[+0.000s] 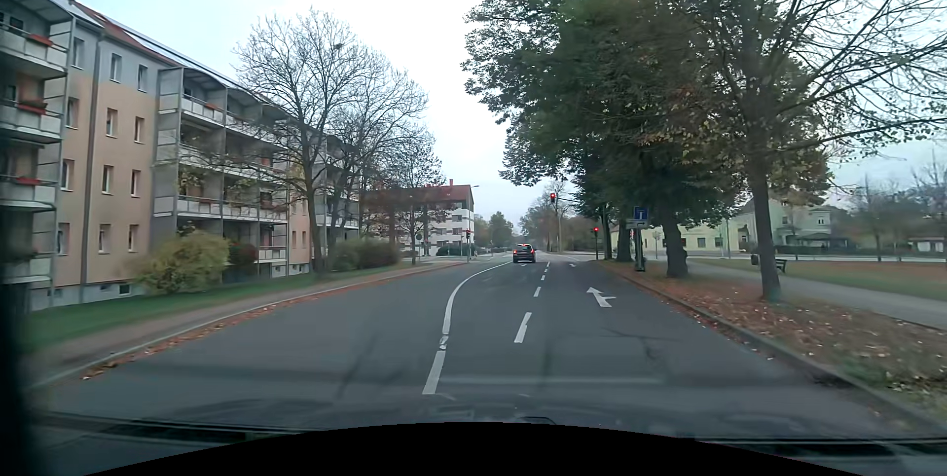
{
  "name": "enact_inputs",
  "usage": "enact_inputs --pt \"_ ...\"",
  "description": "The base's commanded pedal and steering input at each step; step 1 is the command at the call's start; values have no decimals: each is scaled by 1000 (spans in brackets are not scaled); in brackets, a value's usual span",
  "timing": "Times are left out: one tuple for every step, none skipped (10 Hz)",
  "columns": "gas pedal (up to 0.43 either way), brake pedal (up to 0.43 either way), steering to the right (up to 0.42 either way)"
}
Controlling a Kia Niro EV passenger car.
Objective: Follow the waypoints while adhering to traffic rules and regulations
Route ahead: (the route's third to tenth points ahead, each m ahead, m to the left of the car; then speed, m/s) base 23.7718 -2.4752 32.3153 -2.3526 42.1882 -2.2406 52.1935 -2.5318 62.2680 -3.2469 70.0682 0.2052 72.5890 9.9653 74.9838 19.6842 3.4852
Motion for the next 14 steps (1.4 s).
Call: enact_inputs --pt "157 0 95" --pt "150 0 64" --pt "138 0 34" --pt "118 0 13" --pt "118 0 2" --pt "110 0 -6" --pt "110 0 -10" --pt "110 0 -12" --pt "110 0 -12" --pt "110 0 -13" --pt "110 0 -13" --pt "110 0 -13" --pt "110 0 -13" --pt "98 0 -13"
